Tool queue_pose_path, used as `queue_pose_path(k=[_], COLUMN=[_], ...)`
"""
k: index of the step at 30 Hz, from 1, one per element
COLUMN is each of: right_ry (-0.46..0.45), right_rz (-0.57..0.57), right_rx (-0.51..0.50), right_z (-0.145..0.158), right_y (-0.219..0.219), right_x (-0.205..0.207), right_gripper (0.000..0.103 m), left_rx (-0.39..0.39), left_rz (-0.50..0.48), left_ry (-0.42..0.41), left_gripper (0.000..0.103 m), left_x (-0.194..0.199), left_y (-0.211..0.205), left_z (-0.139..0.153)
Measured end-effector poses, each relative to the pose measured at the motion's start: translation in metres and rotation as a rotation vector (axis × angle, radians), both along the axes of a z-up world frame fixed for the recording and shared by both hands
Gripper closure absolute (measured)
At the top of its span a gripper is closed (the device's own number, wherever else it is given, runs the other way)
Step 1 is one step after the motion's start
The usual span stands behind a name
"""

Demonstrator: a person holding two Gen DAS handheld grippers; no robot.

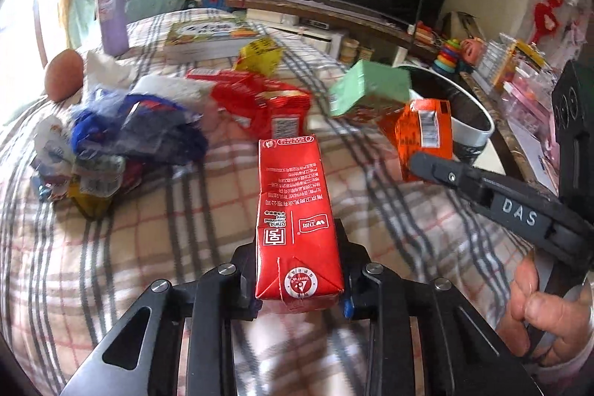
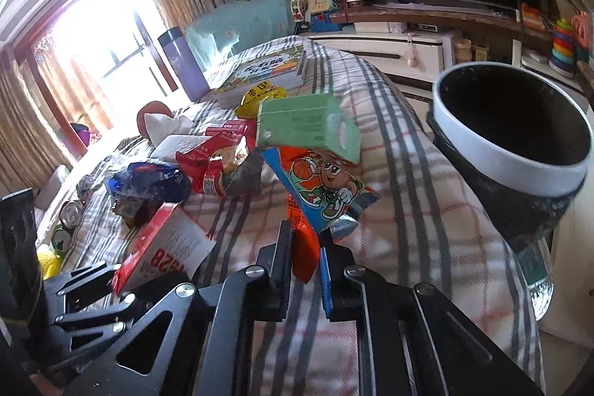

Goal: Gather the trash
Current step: 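Carry both items over the bin and open both tools to drop them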

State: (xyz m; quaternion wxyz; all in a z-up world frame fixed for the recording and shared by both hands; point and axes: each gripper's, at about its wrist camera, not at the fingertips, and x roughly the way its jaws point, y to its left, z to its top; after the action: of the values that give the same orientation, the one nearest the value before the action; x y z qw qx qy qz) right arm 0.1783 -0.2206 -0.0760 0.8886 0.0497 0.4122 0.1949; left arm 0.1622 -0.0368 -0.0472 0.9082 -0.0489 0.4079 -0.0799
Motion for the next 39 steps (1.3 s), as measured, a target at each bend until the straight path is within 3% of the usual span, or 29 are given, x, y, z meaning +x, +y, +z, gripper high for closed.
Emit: queue_pose_path(k=[17, 39], right_ry=[-0.016, -0.057], right_rz=[-0.114, -0.225], right_rx=[0.03, 0.063], right_z=[0.016, 0.038], right_y=[-0.054, -0.114], right_x=[-0.02, -0.004], right_gripper=[0.092, 0.092], left_rx=[0.009, 0.023], left_rz=[-0.143, -0.23], left_ry=[-0.025, -0.049], left_gripper=[0.074, 0.074], left_x=[0.011, 0.061], left_y=[-0.037, -0.09], left_z=[0.011, 0.022])
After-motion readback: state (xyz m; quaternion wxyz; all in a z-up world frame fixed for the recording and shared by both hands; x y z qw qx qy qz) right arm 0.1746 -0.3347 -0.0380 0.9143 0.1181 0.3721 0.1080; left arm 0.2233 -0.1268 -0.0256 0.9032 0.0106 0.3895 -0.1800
